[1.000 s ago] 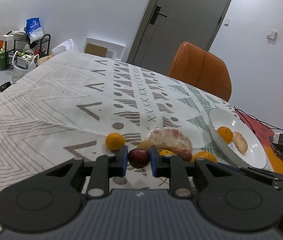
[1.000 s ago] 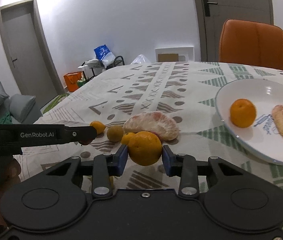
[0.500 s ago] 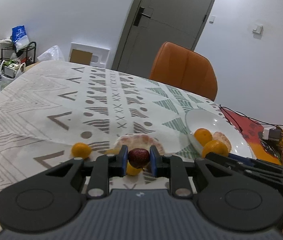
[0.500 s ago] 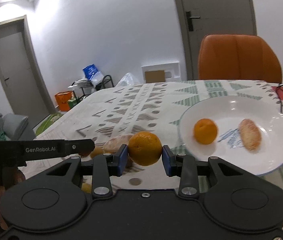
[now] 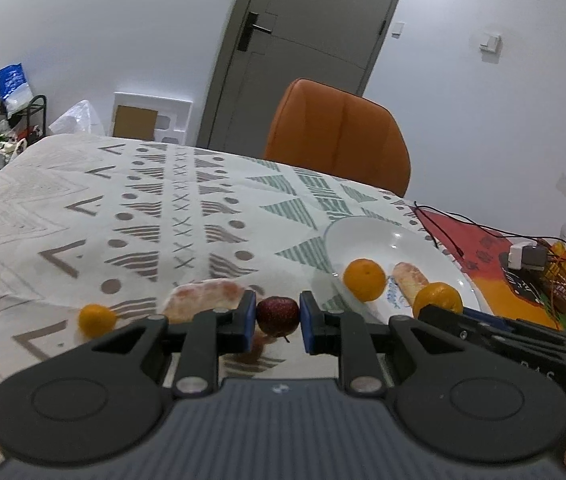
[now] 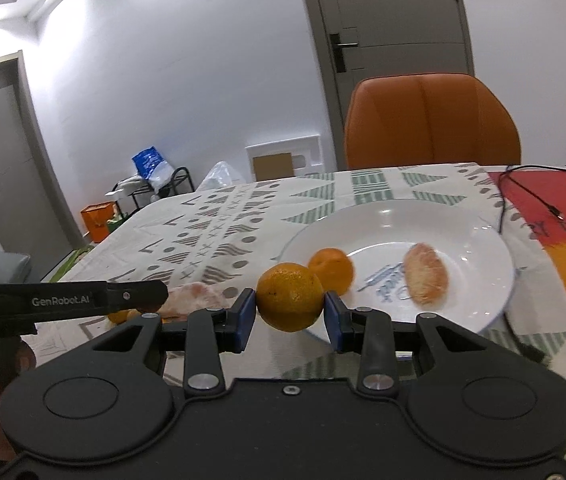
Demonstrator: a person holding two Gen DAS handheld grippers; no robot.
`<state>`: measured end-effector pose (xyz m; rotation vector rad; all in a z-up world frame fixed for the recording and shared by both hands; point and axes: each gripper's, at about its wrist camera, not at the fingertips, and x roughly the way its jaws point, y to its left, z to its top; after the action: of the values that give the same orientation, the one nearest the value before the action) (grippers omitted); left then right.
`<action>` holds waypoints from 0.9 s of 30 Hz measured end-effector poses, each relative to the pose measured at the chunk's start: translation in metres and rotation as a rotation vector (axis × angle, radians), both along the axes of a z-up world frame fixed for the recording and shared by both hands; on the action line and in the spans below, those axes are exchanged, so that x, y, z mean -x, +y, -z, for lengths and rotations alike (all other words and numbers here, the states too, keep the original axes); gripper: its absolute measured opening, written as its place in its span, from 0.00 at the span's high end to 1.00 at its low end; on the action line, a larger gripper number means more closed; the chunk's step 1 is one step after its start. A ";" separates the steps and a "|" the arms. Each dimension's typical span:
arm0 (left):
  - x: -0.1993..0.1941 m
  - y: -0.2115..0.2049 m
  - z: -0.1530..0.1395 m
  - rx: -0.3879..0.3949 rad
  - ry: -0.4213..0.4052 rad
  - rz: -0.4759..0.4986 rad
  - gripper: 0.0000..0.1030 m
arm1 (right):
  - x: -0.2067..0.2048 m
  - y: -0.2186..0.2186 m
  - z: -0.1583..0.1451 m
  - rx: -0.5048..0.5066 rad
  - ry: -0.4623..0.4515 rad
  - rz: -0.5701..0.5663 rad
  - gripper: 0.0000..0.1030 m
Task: Organize fruits
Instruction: 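Carry the red plum with the left tool toward the plate while the right tool carries the orange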
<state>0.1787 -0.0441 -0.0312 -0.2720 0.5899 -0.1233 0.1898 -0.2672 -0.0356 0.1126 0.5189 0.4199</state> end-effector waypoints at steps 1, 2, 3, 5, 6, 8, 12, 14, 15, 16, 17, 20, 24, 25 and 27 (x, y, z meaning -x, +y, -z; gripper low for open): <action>-0.002 -0.003 -0.001 -0.002 -0.002 0.006 0.79 | -0.002 -0.003 0.000 -0.001 -0.001 0.007 0.66; -0.004 -0.006 -0.001 -0.006 -0.002 0.012 0.79 | -0.003 -0.006 0.000 -0.002 -0.002 0.013 0.66; -0.006 -0.010 -0.001 -0.008 -0.002 0.018 0.79 | -0.004 -0.009 0.001 -0.003 -0.003 0.019 0.66; -0.010 -0.017 -0.001 -0.013 -0.004 0.033 0.79 | -0.007 -0.015 0.002 -0.002 -0.002 0.035 0.66; -0.011 -0.020 -0.002 -0.016 -0.004 0.039 0.79 | -0.008 -0.018 0.002 0.000 -0.002 0.043 0.66; -0.015 -0.027 -0.002 -0.020 -0.005 0.054 0.79 | -0.011 -0.026 0.004 -0.002 0.004 0.066 0.66; -0.022 -0.042 -0.002 -0.028 -0.007 0.079 0.79 | -0.014 -0.041 0.008 -0.013 0.018 0.100 0.66; -0.027 -0.049 -0.001 -0.029 -0.004 0.091 0.79 | -0.014 -0.048 0.009 -0.011 0.019 0.114 0.66; -0.029 -0.052 -0.001 -0.029 -0.003 0.097 0.79 | -0.016 -0.051 0.010 -0.012 0.021 0.121 0.66; -0.030 -0.055 -0.001 -0.031 -0.002 0.102 0.79 | -0.017 -0.055 0.011 -0.013 0.022 0.128 0.66; -0.032 -0.059 0.000 -0.033 -0.001 0.107 0.79 | -0.017 -0.057 0.012 -0.014 0.024 0.133 0.66; -0.037 -0.069 0.002 -0.042 0.002 0.122 0.79 | -0.019 -0.065 0.015 -0.017 0.027 0.146 0.66; -0.044 -0.080 0.005 -0.049 0.011 0.138 0.79 | -0.023 -0.073 0.018 -0.018 0.030 0.154 0.66; -0.045 -0.083 0.006 -0.049 0.012 0.143 0.79 | -0.024 -0.074 0.019 -0.016 0.030 0.156 0.66; -0.048 -0.087 0.008 -0.052 0.015 0.149 0.79 | -0.025 -0.075 0.019 -0.014 0.028 0.157 0.66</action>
<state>0.2267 -0.1314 -0.0390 -0.1783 0.6271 -0.2491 0.2145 -0.3426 -0.0547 0.1715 0.5312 0.2693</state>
